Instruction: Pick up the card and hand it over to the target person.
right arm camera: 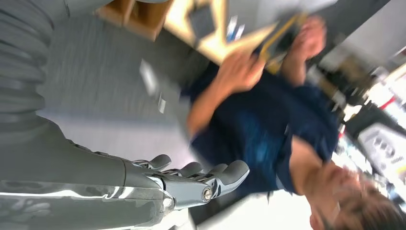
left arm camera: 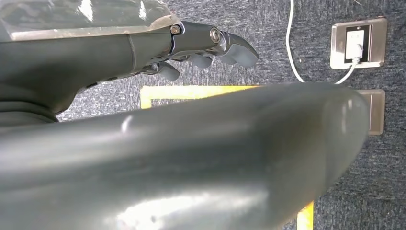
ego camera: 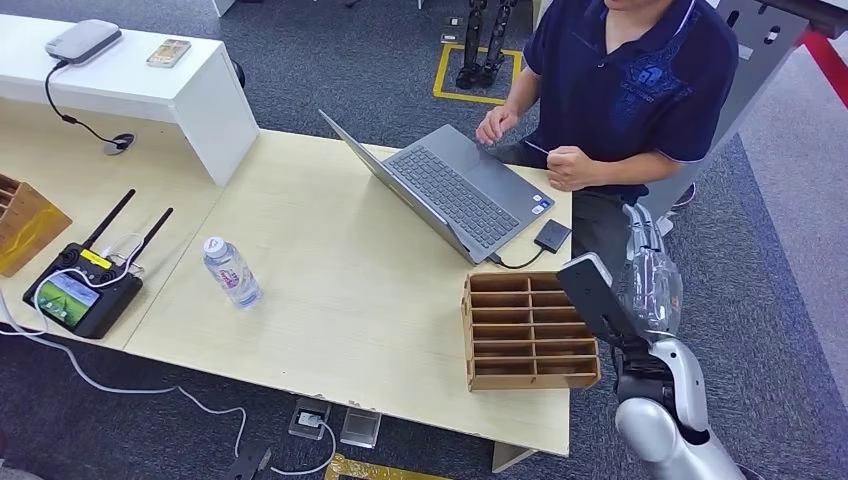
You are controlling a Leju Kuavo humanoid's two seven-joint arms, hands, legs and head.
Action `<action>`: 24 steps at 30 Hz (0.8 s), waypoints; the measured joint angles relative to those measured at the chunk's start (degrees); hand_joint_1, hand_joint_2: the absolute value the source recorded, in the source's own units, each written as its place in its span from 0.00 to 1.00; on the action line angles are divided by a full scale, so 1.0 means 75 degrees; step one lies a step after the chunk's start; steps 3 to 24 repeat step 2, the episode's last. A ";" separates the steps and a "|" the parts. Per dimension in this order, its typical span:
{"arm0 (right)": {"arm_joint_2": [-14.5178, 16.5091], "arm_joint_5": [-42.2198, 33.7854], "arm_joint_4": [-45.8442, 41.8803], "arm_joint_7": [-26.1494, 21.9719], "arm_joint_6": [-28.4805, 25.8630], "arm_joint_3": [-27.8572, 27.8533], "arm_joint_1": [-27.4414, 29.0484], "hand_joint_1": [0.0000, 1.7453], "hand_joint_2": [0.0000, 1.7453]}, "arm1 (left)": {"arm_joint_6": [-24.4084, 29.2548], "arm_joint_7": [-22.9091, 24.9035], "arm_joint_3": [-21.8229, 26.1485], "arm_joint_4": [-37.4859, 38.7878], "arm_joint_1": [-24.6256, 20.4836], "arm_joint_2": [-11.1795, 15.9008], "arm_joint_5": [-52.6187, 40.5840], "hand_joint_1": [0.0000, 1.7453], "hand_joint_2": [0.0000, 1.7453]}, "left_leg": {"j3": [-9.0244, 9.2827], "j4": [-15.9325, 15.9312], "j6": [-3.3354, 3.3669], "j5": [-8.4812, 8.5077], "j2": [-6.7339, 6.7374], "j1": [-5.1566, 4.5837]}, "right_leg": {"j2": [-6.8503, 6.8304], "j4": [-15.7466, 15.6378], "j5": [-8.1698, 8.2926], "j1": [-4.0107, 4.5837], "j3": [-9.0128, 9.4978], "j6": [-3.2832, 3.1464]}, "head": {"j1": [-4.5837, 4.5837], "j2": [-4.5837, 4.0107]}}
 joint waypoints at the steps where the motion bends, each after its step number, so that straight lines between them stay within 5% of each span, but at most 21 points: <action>1: -0.0038 -0.0291 -0.0015 -0.0146 0.0008 -0.0064 0.0127 0.00 1.00 | 0.0012 0.0005 0.0018 0.0000 0.0000 0.0003 0.0016 0.00 0.00 | 0.0003 -0.0006 0.0001 0.0003 -0.0003 0.0000 | -0.0003 -0.0007 0.0002 0.0000 0.0005 -0.0001 | 0.0000 0.0000; 24: -0.0049 -0.0369 -0.0024 -0.0189 -0.0002 -0.0094 0.0183 0.00 1.00 | 0.0019 0.0009 0.0031 0.0000 0.0000 0.0003 0.0026 0.00 0.00 | 0.0005 -0.0008 0.0002 0.0004 -0.0003 0.0000 | -0.0004 -0.0009 0.0002 0.0000 0.0006 -0.0001 | 0.0000 0.0000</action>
